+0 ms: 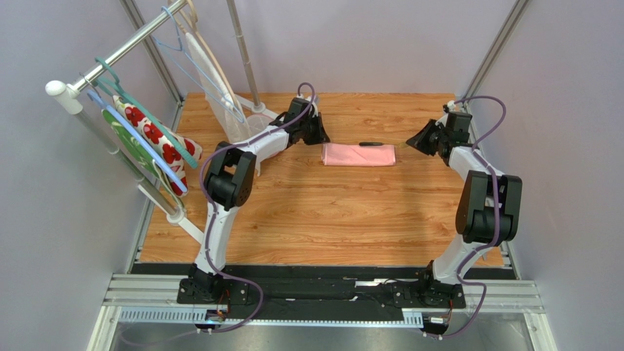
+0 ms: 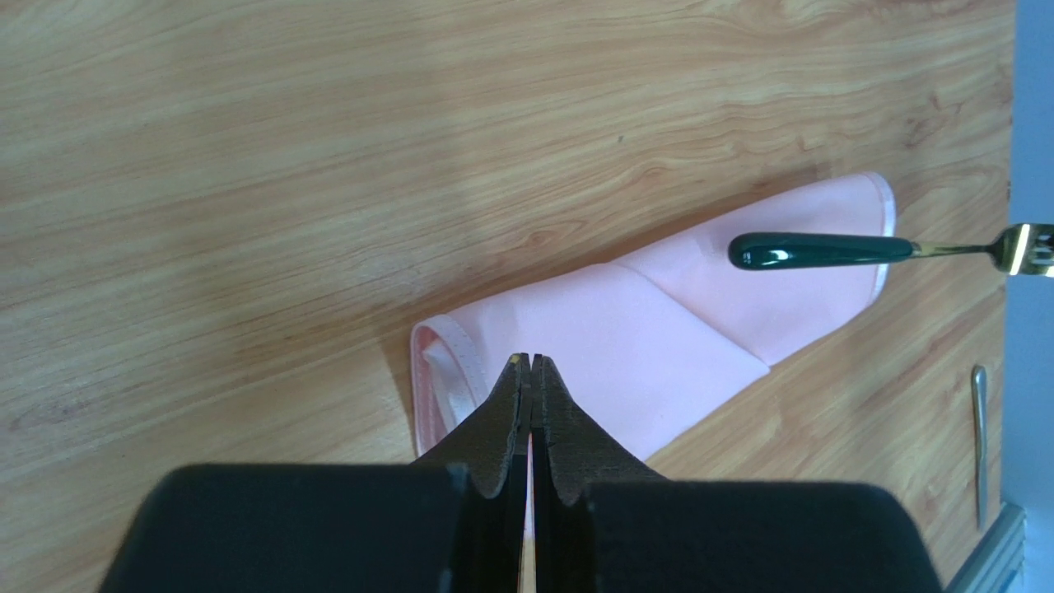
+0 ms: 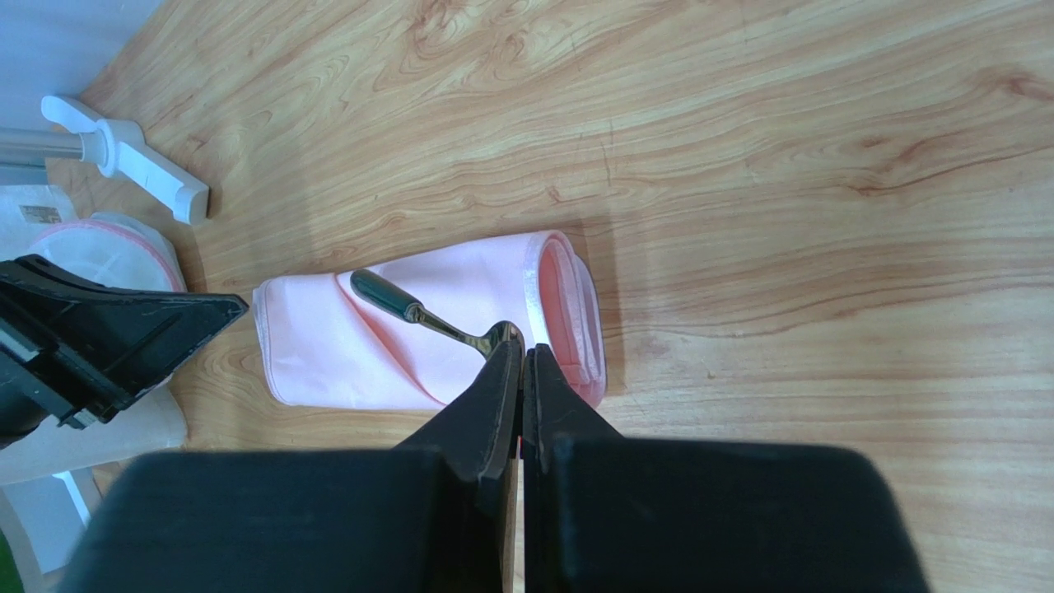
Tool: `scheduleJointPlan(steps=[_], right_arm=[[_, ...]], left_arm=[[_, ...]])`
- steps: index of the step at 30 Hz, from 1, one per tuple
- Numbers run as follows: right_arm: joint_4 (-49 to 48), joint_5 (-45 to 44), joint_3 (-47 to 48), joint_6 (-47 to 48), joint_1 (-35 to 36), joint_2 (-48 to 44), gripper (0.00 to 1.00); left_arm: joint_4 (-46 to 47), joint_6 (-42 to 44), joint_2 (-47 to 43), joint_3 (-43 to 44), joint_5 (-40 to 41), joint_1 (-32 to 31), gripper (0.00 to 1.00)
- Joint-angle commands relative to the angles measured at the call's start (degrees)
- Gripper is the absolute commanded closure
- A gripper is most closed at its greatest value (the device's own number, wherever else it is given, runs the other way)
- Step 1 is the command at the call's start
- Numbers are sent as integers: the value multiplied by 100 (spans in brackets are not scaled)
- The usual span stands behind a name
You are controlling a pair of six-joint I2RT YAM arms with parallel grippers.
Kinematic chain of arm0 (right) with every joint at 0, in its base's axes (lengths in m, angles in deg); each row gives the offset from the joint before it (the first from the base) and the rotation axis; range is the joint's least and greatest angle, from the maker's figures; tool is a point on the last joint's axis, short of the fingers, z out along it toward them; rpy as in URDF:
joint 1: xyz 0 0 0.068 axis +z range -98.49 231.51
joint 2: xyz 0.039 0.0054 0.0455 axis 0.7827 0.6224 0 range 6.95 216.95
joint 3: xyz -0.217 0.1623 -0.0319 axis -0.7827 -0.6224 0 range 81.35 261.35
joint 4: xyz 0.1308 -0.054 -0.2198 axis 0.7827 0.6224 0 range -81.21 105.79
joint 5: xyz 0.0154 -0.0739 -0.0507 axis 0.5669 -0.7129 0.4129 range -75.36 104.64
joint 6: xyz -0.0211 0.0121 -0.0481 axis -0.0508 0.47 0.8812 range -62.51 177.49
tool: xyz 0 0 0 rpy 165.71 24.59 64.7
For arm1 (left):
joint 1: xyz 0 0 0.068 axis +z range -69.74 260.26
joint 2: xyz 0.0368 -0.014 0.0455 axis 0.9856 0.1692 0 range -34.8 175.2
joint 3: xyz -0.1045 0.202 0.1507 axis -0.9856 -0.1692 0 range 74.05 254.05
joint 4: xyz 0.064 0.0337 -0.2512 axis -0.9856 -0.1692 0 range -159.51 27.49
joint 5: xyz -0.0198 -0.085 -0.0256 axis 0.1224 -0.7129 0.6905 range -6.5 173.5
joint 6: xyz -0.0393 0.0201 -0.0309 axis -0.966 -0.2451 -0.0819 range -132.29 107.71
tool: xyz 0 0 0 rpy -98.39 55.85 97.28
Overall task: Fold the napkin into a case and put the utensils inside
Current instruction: Insert the fork into the folded napkin.
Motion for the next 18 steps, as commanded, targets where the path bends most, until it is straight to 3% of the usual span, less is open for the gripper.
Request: scheduleJointPlan(steps=[1,18], right_arm=[[-262,117,319,29,130,106,100],[204,582,319,662,-54,150,100]], left_arm=[[-39,-77,110,268,-71,45,100],[-109,-68,347,339,-212,81,100]])
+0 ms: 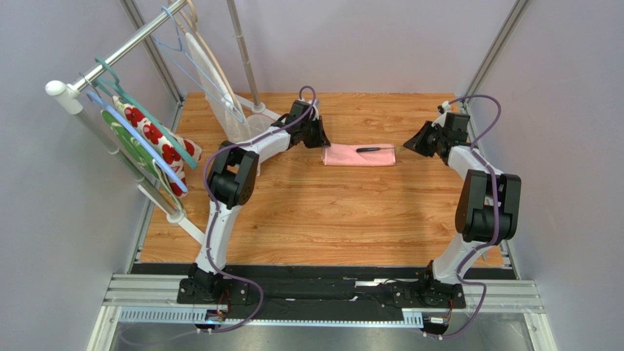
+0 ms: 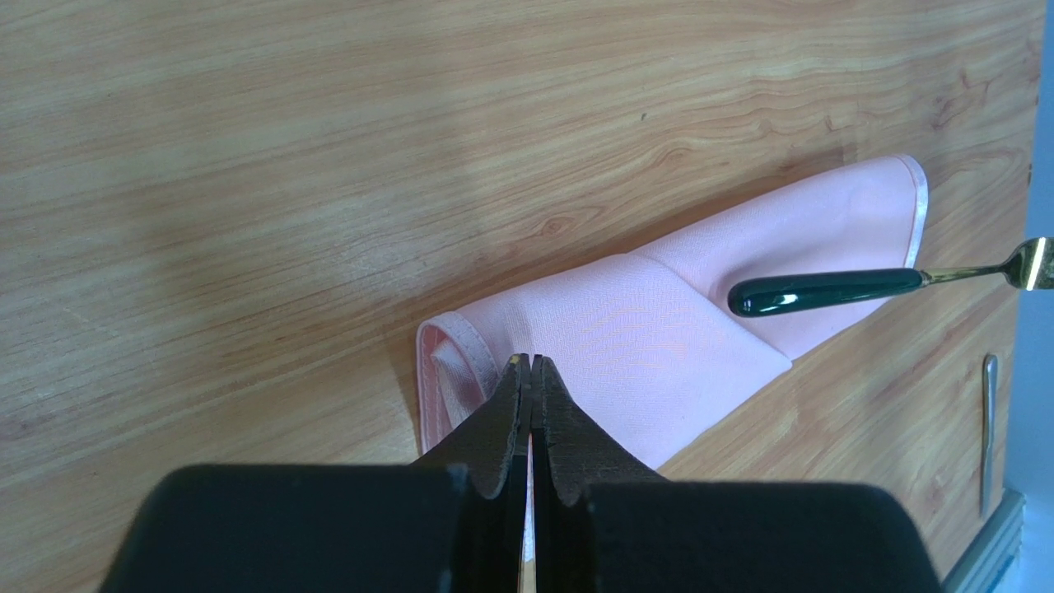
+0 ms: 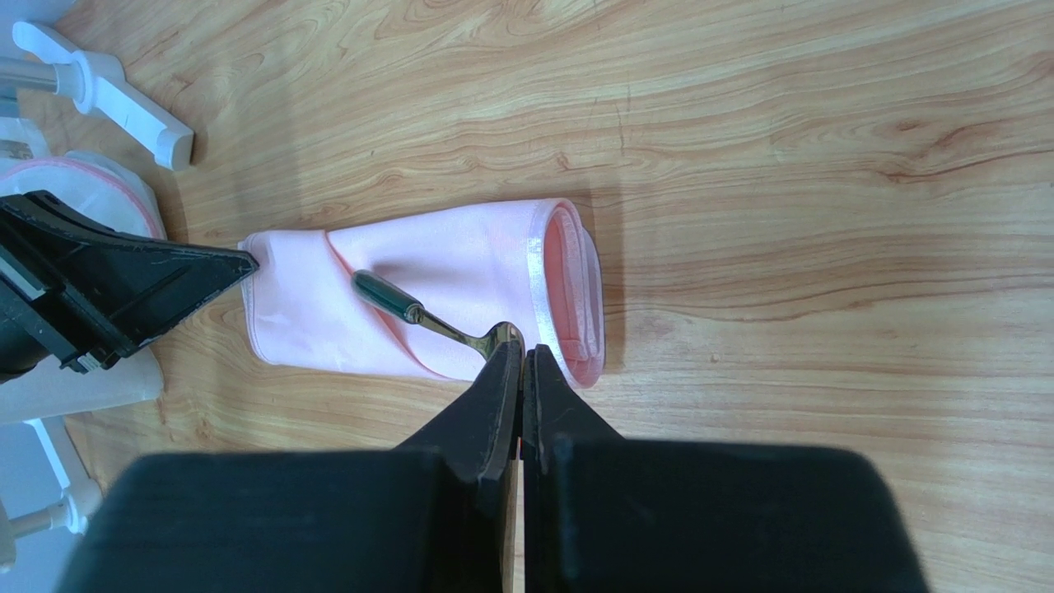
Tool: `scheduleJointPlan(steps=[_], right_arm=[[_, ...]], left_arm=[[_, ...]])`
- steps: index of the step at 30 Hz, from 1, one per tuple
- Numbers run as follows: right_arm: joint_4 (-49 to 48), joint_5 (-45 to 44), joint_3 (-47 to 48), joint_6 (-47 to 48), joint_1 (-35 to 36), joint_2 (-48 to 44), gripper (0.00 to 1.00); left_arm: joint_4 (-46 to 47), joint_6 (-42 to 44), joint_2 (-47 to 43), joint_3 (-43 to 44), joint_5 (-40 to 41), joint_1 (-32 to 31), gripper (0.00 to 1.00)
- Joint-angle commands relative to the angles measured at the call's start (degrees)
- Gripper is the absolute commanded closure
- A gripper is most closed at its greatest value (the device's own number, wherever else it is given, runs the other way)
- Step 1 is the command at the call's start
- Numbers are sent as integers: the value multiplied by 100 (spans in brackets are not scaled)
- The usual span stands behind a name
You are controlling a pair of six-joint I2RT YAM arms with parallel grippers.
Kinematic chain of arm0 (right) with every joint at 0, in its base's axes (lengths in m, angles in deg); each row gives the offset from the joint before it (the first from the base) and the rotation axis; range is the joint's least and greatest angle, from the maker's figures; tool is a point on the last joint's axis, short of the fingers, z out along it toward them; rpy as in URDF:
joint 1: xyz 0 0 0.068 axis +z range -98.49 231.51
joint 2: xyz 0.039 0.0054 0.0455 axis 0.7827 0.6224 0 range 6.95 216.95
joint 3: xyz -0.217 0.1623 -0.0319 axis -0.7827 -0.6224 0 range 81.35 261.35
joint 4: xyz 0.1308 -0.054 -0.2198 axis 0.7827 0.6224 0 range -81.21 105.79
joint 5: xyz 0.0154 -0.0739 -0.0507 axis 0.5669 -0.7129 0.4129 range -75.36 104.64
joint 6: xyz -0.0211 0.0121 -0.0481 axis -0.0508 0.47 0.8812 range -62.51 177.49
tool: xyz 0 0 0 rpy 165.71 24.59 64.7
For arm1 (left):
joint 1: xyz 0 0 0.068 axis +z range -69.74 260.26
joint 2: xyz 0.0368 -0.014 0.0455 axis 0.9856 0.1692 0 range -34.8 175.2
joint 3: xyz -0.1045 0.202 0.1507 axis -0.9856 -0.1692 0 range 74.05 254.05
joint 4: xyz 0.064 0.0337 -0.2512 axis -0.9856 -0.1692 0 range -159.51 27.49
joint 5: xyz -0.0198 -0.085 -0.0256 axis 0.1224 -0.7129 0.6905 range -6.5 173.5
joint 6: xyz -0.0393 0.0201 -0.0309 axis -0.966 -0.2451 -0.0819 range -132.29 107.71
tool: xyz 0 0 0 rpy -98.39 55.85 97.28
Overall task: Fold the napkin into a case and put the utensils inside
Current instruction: Insert the fork into the folded napkin.
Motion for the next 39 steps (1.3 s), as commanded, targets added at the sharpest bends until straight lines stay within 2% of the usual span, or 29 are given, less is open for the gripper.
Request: scheduleJointPlan(steps=[1,33,39], right_arm=[[-4,408,242,275,-85,126,100],[-426,531,1200,-708,706,1620,100],[-663,593,1148,-903,759,1762,100]], left_arm=[[2,-59,100,223,-89,41,100],[169,-129,162,100,-230,41,100],[178,-85,118,82,-221,41,100]])
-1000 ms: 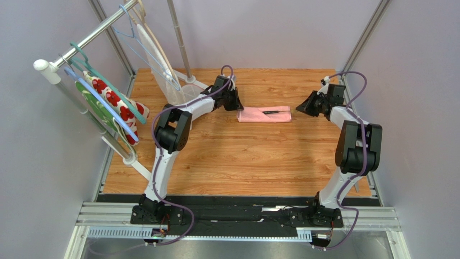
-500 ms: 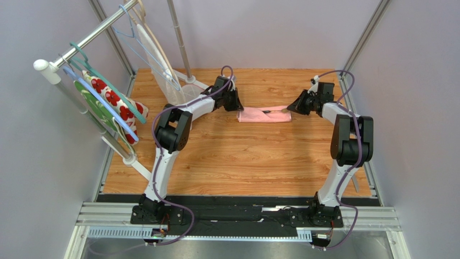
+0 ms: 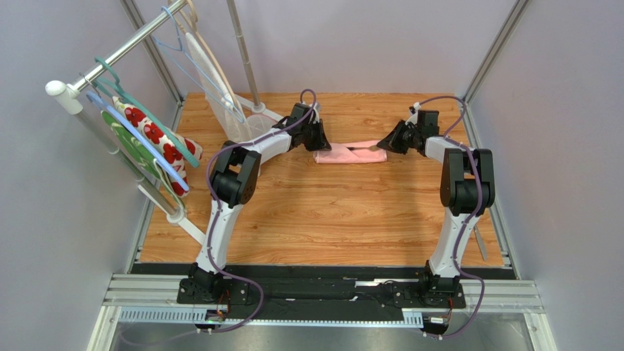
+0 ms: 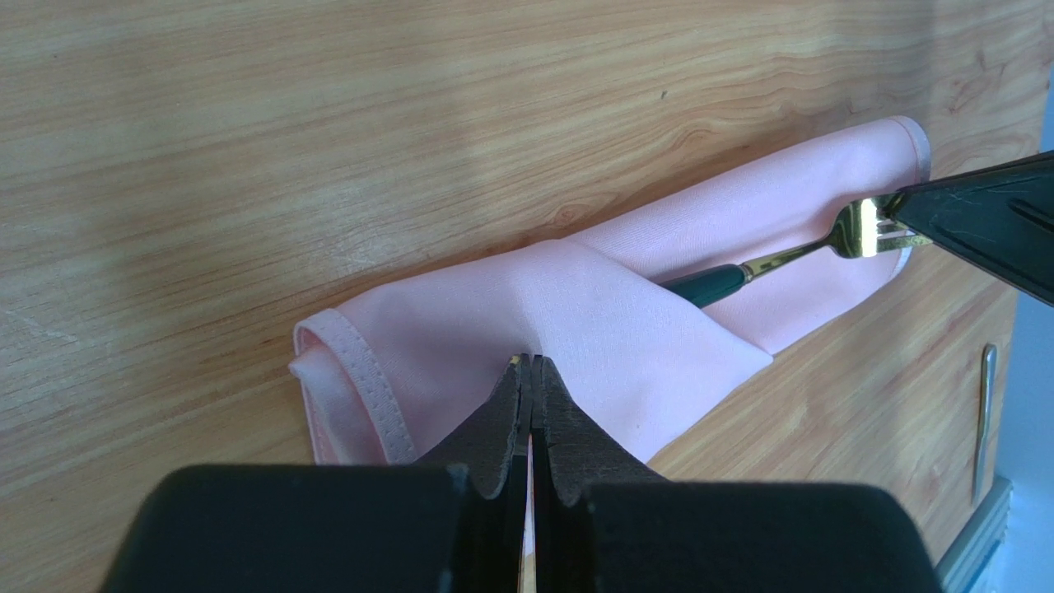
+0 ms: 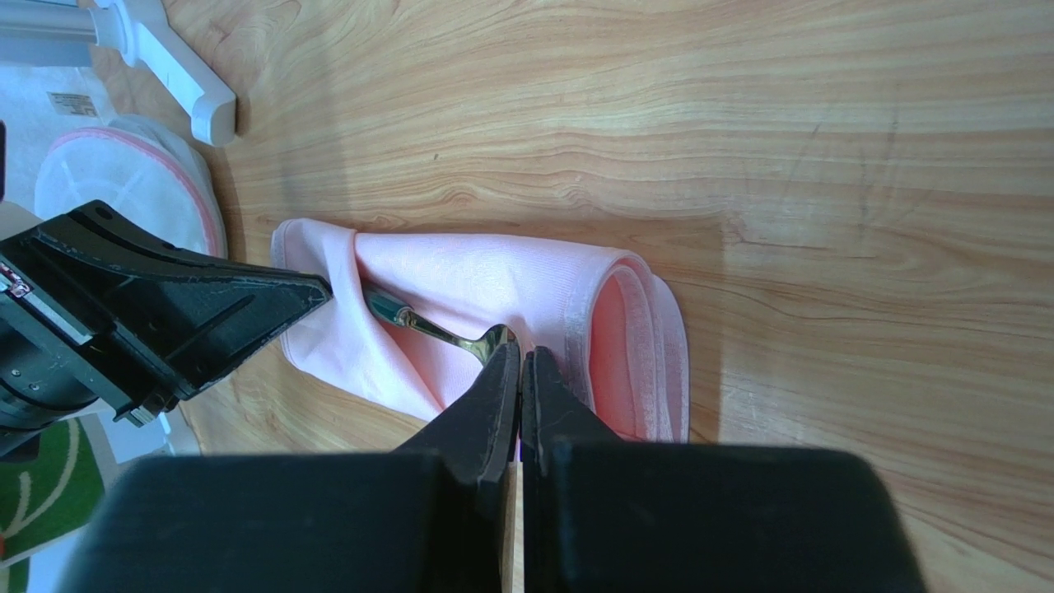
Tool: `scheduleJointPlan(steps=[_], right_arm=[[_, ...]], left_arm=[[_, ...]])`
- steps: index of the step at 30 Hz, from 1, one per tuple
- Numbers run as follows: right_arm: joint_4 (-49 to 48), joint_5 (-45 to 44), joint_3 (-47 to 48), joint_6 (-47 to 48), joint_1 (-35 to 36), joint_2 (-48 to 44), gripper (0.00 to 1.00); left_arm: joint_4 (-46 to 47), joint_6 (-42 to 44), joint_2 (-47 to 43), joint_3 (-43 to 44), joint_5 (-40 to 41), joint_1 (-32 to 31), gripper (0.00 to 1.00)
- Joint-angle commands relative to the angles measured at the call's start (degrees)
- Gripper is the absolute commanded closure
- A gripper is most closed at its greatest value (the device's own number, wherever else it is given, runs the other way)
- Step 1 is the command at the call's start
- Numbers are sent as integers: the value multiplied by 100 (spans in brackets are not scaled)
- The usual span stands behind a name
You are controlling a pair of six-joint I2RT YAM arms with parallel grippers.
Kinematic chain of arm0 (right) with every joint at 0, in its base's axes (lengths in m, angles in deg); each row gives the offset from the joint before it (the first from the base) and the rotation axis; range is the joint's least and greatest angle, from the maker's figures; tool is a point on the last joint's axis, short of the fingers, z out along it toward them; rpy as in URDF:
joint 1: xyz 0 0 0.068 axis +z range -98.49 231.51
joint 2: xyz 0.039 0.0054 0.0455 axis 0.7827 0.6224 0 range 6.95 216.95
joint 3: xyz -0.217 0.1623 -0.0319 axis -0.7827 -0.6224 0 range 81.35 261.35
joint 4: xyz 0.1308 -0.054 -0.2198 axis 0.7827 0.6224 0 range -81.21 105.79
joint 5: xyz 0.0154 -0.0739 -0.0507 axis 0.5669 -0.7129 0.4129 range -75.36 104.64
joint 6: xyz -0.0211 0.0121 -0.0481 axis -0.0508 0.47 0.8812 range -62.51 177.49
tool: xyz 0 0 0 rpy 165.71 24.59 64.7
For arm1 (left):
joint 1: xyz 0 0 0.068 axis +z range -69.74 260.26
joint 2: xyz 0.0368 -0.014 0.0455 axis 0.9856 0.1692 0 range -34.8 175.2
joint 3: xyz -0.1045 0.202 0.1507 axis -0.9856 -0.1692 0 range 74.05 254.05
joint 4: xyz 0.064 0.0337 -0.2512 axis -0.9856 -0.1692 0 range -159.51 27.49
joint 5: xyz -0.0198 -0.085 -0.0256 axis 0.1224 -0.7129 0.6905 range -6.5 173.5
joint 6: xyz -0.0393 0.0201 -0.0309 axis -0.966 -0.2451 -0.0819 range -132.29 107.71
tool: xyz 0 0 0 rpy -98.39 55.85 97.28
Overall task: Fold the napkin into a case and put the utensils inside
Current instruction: Insert the fork into the folded napkin.
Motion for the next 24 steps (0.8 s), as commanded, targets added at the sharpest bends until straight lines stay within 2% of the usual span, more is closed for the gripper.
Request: scheduleJointPlan(steps=[1,10,18,24], right_arm=[[-333,-17,94,-127,40,63,100],[-342,159,173,-65,-22,265,100],[-315,247,261,-30,-31,292,100],[-280,282,322,5,-31,309,100]], left_arm=[[145,17,-103,74,-66,37,100],[469,315,-910,-392,285,63,100],[295,395,-903,-454,469,178,77],[128,544,-903,-445,724,213,69]])
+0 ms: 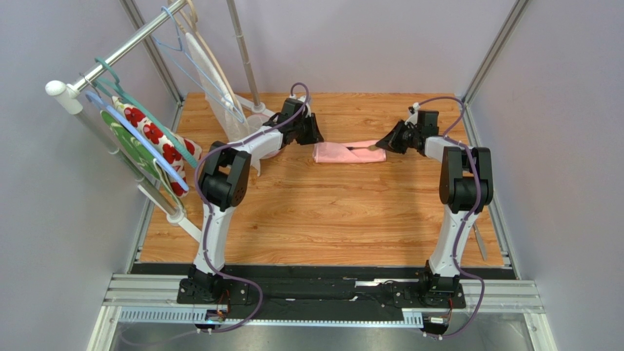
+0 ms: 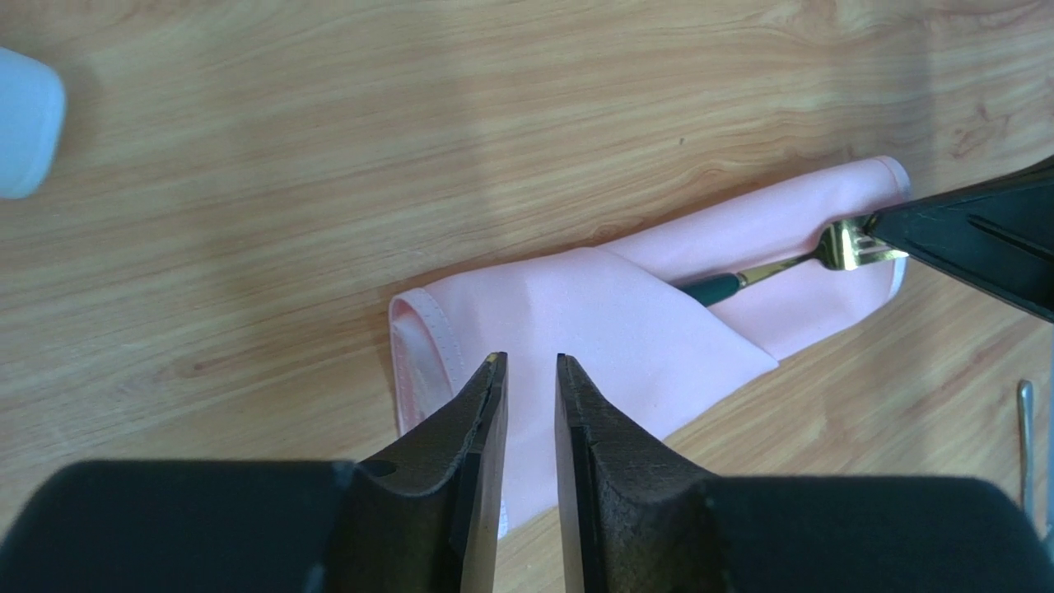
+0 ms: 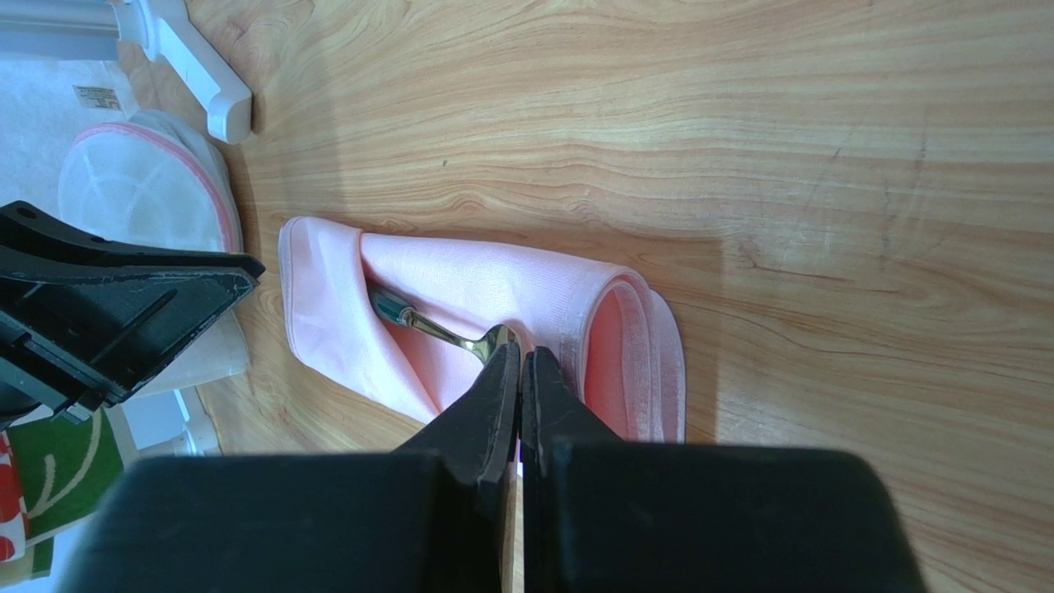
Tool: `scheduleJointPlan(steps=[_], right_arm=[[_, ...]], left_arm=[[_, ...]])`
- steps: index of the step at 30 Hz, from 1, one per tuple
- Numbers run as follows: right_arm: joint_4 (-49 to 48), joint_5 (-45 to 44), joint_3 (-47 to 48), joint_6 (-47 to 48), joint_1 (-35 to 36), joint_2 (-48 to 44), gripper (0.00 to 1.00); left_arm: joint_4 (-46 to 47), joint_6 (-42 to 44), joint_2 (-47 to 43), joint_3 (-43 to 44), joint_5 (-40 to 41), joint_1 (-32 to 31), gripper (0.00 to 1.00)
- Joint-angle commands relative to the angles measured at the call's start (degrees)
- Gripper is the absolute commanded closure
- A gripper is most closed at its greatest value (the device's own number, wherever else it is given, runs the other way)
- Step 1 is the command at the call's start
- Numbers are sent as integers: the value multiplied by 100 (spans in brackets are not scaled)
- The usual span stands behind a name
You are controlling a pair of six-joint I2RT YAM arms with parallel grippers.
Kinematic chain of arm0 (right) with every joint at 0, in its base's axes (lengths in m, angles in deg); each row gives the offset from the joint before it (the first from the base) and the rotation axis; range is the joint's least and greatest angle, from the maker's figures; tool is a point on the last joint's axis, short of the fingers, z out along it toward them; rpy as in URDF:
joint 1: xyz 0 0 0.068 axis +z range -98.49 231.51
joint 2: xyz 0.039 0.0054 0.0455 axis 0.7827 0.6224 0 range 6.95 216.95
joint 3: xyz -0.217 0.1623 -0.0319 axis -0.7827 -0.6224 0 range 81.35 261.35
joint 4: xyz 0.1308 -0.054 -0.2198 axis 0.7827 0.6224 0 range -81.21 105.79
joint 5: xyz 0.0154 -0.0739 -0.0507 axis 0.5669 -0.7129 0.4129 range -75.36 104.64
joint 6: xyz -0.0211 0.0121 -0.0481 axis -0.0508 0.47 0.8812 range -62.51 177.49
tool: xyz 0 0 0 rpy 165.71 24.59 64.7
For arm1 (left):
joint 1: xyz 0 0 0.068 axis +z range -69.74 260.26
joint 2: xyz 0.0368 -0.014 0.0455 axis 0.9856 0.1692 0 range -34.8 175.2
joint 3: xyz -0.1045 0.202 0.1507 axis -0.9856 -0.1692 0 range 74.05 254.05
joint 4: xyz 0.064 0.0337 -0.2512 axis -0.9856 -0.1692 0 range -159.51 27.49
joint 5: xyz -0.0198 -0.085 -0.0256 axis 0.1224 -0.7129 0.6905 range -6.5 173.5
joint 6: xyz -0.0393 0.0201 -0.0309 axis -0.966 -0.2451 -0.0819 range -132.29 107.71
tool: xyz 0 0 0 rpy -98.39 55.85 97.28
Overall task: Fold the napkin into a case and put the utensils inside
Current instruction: Insert the fork into the folded napkin.
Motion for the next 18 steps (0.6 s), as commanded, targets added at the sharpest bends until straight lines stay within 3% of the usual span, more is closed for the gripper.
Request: scheduleJointPlan(steps=[1,3,18], right_arm=[[-90,17,235,121,-7,84,100],[-90,35,253,139,-7,102,100],[7,105,358,262,11,163,100]], left_arm=[[-158,269,-239,95,305,40,68],[-273,322,-195,209,358,66,58],[-1064,226,517,938,385,154,59]])
